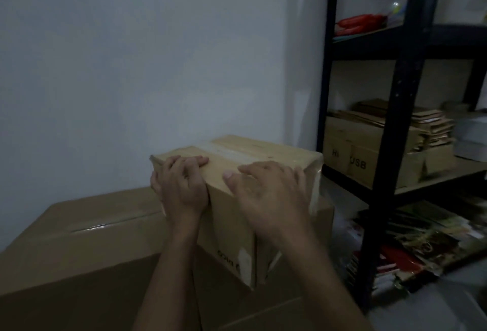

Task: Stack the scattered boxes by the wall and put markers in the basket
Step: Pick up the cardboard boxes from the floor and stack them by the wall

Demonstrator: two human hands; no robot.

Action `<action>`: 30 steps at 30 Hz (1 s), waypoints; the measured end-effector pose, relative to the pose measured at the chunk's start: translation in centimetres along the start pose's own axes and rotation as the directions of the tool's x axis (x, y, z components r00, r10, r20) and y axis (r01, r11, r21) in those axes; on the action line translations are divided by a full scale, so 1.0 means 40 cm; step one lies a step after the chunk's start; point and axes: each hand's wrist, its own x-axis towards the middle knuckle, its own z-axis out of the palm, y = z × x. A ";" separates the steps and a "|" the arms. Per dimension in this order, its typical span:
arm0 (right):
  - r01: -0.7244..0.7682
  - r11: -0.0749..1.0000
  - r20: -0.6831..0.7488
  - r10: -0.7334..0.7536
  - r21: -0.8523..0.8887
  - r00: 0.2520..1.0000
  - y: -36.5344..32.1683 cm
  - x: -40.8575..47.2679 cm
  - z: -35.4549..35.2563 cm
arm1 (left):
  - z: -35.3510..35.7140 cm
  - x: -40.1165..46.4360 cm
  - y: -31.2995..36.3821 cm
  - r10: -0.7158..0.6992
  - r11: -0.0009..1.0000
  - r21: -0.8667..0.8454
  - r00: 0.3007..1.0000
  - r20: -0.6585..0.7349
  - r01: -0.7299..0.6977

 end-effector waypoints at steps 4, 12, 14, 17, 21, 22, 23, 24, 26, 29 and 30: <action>0.048 0.999 -0.182 -0.047 -0.001 0.982 -0.004 -0.038 0.038 | 0.000 -0.001 0.000 0.037 0.999 0.002 0.999 -0.024 -0.037; 0.105 0.960 -0.252 -0.039 0.258 0.967 0.150 0.050 0.029 | 0.040 -0.029 0.026 0.163 0.971 0.179 0.987 0.006 -0.162; 0.092 0.957 -0.257 -0.018 0.276 0.966 0.207 0.090 0.022 | 0.058 -0.042 0.030 0.212 0.951 0.226 0.977 0.023 -0.212; 0.044 0.948 -0.285 0.050 0.315 0.957 0.273 0.148 0.029 | 0.084 -0.040 0.035 0.283 0.918 0.269 0.957 0.067 -0.290; 0.000 0.938 -0.416 0.154 0.347 0.896 0.337 0.208 0.054 | 0.112 -0.010 0.027 0.429 0.818 0.348 0.889 0.161 -0.458; -0.001 0.936 -0.439 0.165 0.351 0.883 0.347 0.224 0.064 | 0.119 0.000 0.022 0.446 0.801 0.358 0.877 0.177 -0.480; -0.003 0.933 -0.450 0.177 0.361 0.875 0.353 0.238 0.075 | 0.125 0.009 0.017 0.453 0.790 0.369 0.872 0.188 -0.490; -0.007 0.929 -0.453 0.187 0.370 0.872 0.358 0.251 0.086 | 0.131 0.015 0.012 0.454 0.785 0.378 0.871 0.188 -0.491; 0.004 0.924 -0.464 0.188 0.382 0.866 0.371 0.280 0.108 | 0.152 0.019 0.001 0.458 0.781 0.399 0.875 0.158 -0.481; 0.063 0.912 -0.507 0.167 0.405 0.845 0.394 0.315 0.136 | 0.185 0.022 -0.014 0.488 0.777 0.409 0.869 0.089 -0.478; 0.078 0.907 -0.511 0.161 0.414 0.844 0.402 0.328 0.145 | 0.197 0.026 -0.019 0.495 0.773 0.415 0.865 0.077 -0.480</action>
